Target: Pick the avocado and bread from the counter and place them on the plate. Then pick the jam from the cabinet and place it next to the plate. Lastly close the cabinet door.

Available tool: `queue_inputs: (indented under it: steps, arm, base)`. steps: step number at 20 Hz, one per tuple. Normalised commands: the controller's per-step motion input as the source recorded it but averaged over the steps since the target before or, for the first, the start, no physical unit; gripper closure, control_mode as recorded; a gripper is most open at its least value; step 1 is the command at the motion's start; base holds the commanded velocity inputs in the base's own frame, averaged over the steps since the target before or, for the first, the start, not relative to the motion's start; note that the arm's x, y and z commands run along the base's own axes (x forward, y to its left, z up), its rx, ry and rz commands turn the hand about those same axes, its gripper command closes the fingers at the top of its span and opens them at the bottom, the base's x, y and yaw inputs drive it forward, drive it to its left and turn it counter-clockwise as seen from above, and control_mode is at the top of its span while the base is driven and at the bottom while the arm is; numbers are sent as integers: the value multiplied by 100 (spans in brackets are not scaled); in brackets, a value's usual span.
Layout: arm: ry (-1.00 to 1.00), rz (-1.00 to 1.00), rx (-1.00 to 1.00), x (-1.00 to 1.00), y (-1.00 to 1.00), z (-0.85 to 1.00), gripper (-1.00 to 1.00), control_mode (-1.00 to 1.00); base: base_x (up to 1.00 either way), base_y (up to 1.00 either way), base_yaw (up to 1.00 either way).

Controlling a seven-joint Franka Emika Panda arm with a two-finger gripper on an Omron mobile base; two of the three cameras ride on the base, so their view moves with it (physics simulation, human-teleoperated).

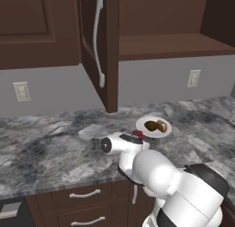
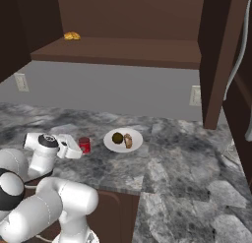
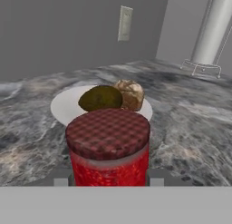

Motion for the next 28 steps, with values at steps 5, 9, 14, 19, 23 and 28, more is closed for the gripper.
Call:
queue_inputs:
  steps: [5,9,14,19,23,28]
  arm:
    - [-2,0,0,3,0,-10,100,-100]
    - [-2,0,0,0,0,-10,100,-100]
    - [-4,0,0,0,0,-11,100,-100]
    - [-4,0,0,1,0,-17,100,-100]
    - [-3,0,0,3,0,-15,100,-100]
    - [-1,0,0,2,0,-14,100,-100]
  base:
    - [0,0,0]
    - [0,0,0]
    - [0,0,0]
    - [0,0,0]
    - [0,0,0]
    - [0,0,0]
